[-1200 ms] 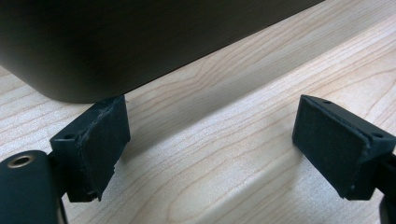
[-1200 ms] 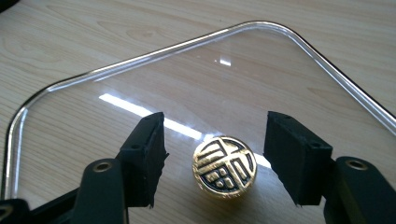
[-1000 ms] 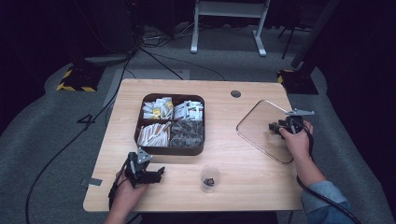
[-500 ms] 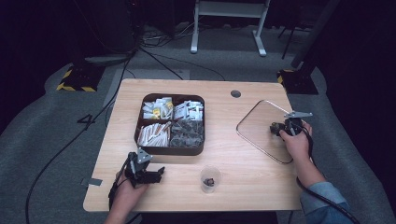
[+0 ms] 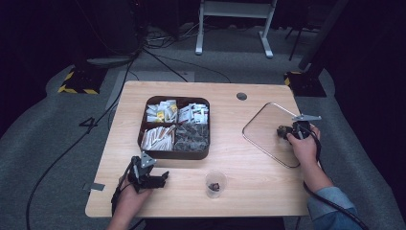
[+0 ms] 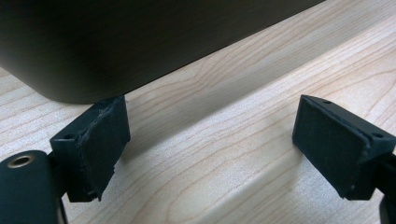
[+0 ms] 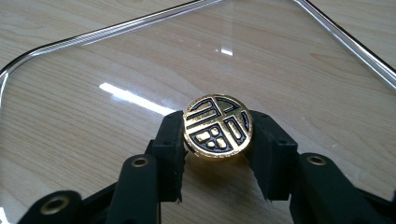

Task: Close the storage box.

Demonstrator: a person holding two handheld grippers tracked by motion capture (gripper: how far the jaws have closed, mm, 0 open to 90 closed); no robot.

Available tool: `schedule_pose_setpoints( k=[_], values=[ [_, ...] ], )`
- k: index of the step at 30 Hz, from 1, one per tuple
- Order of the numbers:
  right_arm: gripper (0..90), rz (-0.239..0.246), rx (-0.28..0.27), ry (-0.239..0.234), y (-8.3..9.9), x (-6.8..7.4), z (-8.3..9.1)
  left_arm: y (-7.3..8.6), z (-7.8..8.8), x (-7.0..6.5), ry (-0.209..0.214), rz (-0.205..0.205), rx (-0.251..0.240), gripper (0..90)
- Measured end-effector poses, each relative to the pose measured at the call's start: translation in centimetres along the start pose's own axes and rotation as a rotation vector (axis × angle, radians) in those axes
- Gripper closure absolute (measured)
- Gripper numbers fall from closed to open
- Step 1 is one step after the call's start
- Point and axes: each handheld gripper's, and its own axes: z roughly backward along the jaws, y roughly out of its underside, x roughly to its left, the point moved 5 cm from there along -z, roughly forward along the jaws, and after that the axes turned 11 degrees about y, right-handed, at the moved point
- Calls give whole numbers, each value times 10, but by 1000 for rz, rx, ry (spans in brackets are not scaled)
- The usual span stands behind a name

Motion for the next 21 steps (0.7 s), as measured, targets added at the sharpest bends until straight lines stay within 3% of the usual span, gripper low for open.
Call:
schedule_pose_setpoints(
  k=[10,21],
  values=[
    [589,2,-25,-14,-8,5,9,0,0,0,0,0,0,115],
    [590,22,-70,-31,-29,8,29,0,0,0,0,0,0,115]
  ],
)
